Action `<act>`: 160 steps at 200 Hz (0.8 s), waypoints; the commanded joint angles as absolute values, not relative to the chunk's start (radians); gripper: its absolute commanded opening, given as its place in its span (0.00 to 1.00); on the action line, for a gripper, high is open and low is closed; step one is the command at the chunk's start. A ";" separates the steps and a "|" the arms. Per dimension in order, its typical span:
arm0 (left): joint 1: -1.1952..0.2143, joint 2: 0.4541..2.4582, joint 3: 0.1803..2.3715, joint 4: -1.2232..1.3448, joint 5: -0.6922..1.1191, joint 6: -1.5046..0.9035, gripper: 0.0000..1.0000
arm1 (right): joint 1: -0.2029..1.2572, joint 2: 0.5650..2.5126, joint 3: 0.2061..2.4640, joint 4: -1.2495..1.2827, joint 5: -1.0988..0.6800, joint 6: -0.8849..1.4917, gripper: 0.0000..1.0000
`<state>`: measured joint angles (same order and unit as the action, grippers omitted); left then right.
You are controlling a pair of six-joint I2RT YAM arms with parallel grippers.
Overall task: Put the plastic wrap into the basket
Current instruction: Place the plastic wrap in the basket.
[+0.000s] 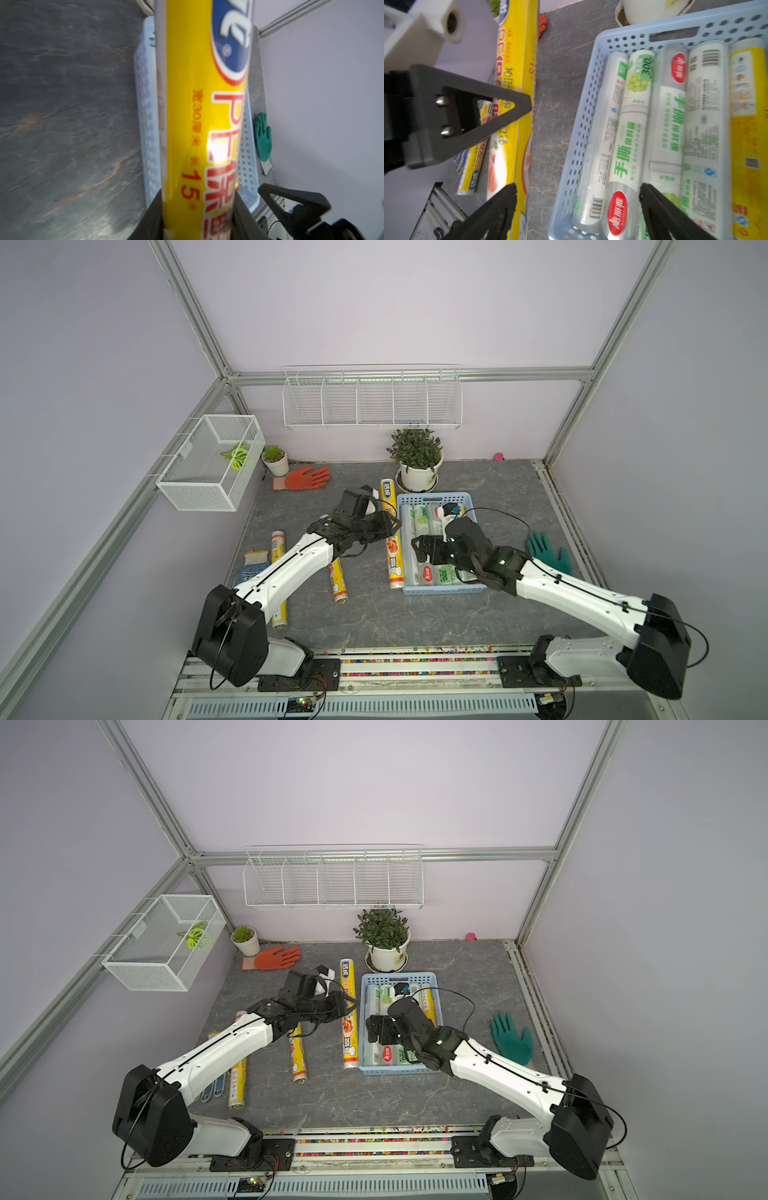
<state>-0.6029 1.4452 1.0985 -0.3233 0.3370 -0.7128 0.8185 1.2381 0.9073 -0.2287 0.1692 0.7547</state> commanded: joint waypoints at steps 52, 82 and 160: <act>-0.801 1.822 1.462 -0.318 0.248 -0.805 0.10 | 0.530 0.948 0.683 -0.327 0.106 0.828 0.97; -0.814 1.913 1.522 -0.313 0.223 -0.873 0.10 | 0.460 0.901 0.654 -0.371 0.062 0.800 0.97; -0.831 2.094 1.671 -0.424 0.291 -0.856 0.14 | 0.439 0.941 0.611 -0.316 -0.015 0.799 0.97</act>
<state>-0.8196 2.0491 1.5925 -0.3508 0.2626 -0.8845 0.4442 0.9249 0.6308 -0.3519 0.0299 0.8146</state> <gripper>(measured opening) 0.405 0.971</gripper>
